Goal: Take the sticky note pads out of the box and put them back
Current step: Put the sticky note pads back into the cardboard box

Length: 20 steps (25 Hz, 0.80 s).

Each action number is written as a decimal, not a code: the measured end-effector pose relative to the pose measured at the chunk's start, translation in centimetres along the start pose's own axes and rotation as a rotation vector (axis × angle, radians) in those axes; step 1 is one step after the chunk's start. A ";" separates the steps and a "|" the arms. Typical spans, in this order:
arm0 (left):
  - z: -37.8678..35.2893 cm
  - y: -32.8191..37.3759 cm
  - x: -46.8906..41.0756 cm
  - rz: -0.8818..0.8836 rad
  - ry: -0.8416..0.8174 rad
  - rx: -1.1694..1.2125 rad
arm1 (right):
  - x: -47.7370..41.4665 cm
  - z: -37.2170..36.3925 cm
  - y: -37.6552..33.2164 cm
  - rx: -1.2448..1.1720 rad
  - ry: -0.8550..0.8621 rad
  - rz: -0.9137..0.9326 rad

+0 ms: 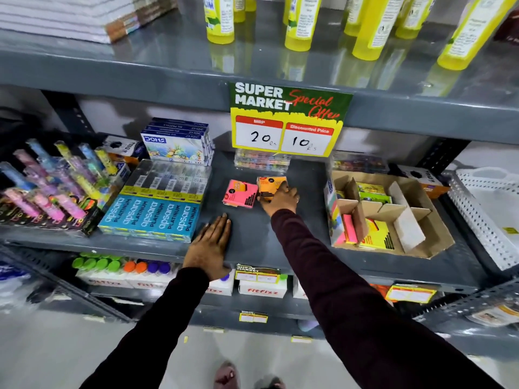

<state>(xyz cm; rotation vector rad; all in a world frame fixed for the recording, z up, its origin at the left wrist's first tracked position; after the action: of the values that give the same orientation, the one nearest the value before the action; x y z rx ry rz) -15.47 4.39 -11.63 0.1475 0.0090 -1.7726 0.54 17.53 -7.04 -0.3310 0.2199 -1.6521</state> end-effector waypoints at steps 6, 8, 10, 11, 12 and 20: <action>0.3 0.3 0.1 -0.005 -0.003 -0.015 | -1.1 0.0 -0.6 0.009 -0.005 -0.115; 0.2 0.1 0.0 -0.004 -0.014 -0.008 | -1.0 0.1 -0.2 0.027 -0.013 -0.127; 0.2 -0.1 0.0 0.006 -0.020 0.001 | -0.6 0.6 0.3 0.057 0.003 -0.097; 0.2 -0.2 0.0 0.012 -0.020 0.007 | -0.2 1.1 0.6 0.063 0.023 -0.071; 0.1 -0.2 0.0 0.016 -0.017 0.016 | 0.3 1.9 0.9 0.060 0.050 -0.041; -0.4 -0.1 0.0 0.012 -0.031 -0.063 | 8.6 12.6 12.9 -0.150 0.507 -0.167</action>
<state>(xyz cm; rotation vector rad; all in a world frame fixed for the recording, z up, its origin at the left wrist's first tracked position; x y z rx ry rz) -15.58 4.46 -11.99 0.0741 0.0417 -1.7604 16.17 8.26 1.23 -0.0354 0.7156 -1.8690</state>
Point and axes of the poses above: each hand's wrist, its own x-axis away from the middle knuckle, its own z-axis out of the back of the hand, y = z × x, the point moved 6 cm from there along -x, towards the middle knuckle, and after that the axes turned 2 degrees about y, right-handed, at the moved point
